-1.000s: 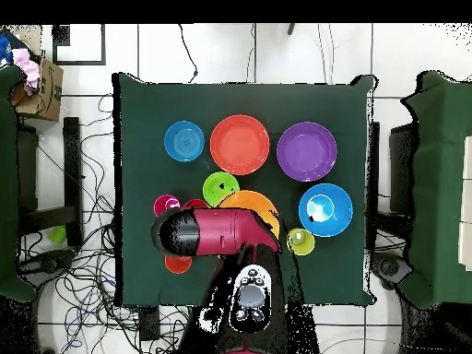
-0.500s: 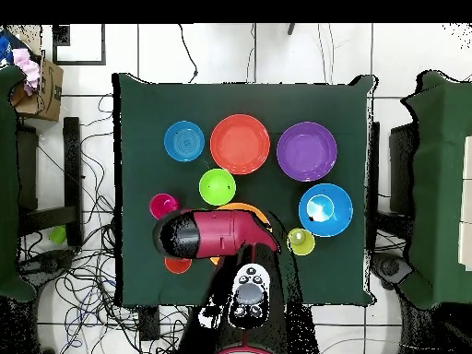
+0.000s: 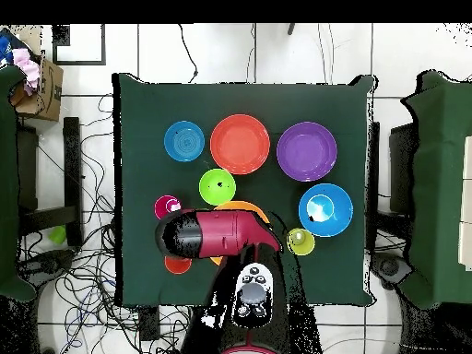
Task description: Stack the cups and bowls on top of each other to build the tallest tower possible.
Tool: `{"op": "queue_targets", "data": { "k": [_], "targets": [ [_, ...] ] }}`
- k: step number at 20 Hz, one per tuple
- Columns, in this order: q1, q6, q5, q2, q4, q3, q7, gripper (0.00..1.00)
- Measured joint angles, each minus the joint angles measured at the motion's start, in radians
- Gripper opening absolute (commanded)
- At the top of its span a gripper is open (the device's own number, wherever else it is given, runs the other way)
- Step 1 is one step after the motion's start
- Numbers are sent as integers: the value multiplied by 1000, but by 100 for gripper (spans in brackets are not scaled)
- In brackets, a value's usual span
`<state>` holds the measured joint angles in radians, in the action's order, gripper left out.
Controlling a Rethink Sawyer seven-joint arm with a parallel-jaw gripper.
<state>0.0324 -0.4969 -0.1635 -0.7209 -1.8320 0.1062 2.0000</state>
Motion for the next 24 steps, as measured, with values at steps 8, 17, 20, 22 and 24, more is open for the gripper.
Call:
{"op": "queue_targets", "data": {
  "k": [8, 17, 20, 22, 24],
  "targets": [
    [-56, 0, 1, 14, 29, 32, 0, 100],
    [-228, 0, 50, 58, 76, 86, 28, 100],
    [-280, 0, 72, 73, 77, 100, 60, 100],
    [-304, 2, 83, 84, 77, 107, 84, 100],
    [-314, 10, 94, 91, 77, 111, 103, 100]
  ]
}}
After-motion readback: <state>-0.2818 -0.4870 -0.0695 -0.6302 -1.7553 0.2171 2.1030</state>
